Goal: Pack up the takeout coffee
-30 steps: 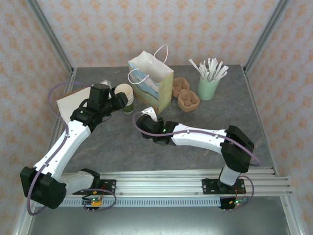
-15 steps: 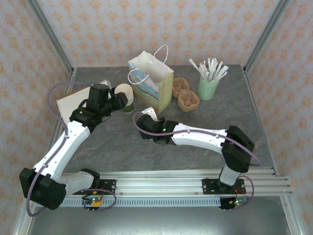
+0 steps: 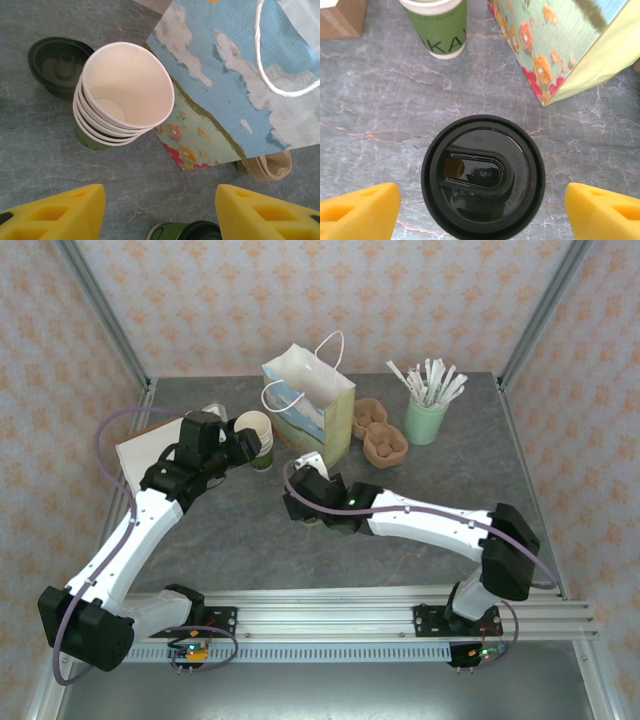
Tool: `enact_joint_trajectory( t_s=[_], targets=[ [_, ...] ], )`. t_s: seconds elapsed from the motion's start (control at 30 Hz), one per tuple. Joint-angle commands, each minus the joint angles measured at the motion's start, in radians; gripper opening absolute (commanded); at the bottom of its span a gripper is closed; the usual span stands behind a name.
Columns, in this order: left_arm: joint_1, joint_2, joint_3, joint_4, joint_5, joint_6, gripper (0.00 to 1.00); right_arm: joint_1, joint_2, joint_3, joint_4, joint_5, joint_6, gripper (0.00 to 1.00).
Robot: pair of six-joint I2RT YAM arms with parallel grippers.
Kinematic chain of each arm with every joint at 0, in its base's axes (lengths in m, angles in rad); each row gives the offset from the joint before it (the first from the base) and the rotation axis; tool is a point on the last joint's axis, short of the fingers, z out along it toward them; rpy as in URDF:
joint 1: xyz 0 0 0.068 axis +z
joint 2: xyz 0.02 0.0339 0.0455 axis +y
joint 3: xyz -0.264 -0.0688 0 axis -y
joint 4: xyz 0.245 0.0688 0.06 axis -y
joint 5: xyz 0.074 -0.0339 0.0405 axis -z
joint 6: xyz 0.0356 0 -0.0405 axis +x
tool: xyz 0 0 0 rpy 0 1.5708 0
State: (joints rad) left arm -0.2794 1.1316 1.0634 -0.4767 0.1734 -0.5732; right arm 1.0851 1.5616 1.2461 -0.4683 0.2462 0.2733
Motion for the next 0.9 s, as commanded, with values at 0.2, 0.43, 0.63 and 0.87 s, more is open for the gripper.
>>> enact_joint_trajectory(
  t_s=[0.2, 0.43, 0.63, 0.87],
  targets=[
    [-0.134, -0.042, 0.064, -0.004, 0.061, 0.133, 0.69, -0.124, -0.313, -0.057, -0.118, -0.035, -0.087, 0.86],
    [-0.173, 0.04, 0.16, -0.037, 0.045, 0.137, 0.7, -0.427, -0.41, -0.131, -0.044, -0.209, -0.104, 0.86],
    [-0.179, 0.083, 0.229, -0.076, 0.017, 0.124, 0.7, -0.667, -0.232, -0.089, 0.03, -0.384, -0.176, 0.82],
    [-0.179, 0.074, 0.224, -0.076, -0.013, 0.118, 0.71, -0.768, 0.03, 0.064, 0.031, -0.436, -0.27, 0.72]
  ],
)
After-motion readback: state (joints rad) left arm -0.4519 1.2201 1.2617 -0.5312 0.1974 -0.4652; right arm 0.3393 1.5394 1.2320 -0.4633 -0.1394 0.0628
